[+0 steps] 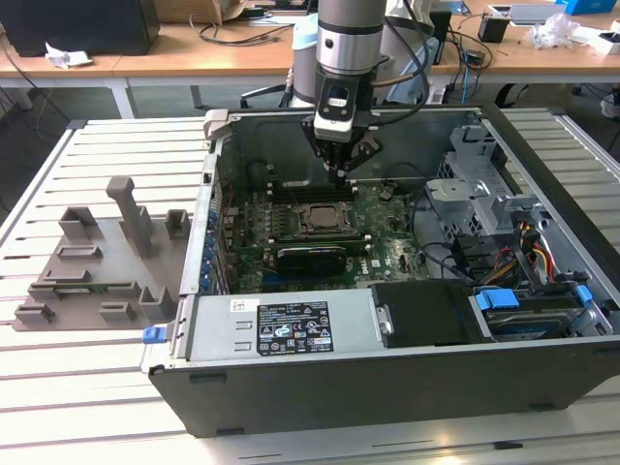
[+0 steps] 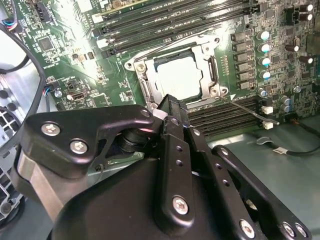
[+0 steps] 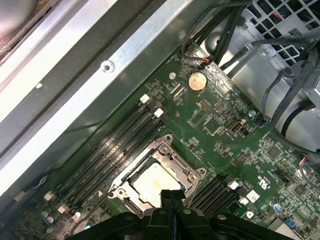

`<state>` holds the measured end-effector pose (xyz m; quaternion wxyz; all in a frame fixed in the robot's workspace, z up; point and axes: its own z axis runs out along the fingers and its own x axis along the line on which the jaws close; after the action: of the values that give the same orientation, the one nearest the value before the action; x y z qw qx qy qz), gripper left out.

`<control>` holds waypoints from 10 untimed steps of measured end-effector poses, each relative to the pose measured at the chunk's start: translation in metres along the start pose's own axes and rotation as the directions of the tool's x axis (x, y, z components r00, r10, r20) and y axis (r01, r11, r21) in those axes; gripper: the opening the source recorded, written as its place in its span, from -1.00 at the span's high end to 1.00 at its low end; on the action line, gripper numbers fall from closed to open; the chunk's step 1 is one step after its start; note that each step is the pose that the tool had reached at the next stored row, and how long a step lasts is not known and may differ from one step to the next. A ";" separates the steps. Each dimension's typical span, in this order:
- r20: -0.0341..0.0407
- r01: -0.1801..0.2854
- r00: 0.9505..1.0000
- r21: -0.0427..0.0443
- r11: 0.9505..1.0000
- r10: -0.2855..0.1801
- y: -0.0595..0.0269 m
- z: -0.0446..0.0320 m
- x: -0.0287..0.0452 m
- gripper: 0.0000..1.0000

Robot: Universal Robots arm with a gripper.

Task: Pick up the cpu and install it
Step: 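Install the first cpu locking lever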

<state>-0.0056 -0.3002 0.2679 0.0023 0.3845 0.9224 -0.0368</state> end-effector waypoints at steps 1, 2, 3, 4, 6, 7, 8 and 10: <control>0.001 0.007 1.000 0.000 1.000 -0.007 0.0000 0.0000 0.0000 0.79; 0.001 0.016 1.000 -0.001 1.000 -0.016 0.0000 0.0000 0.0000 0.79; 0.002 0.023 1.000 -0.001 1.000 -0.023 0.0000 0.0000 0.0000 0.79; 0.002 0.029 1.000 -0.001 1.000 -0.029 0.0000 0.0000 0.0000 0.79; 0.002 0.036 0.999 -0.001 0.999 -0.036 0.0000 0.0000 0.0000 0.79; 0.003 0.039 0.999 -0.001 0.999 -0.039 0.0000 0.0000 0.0000 0.79; 0.003 0.043 0.999 -0.001 0.999 -0.043 0.0000 0.0000 0.0000 0.79; 0.003 0.048 0.999 -0.001 0.999 -0.048 0.0000 0.0000 0.0000 0.79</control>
<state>-0.0055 -0.3002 0.2679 0.0032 0.3619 0.9315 -0.0368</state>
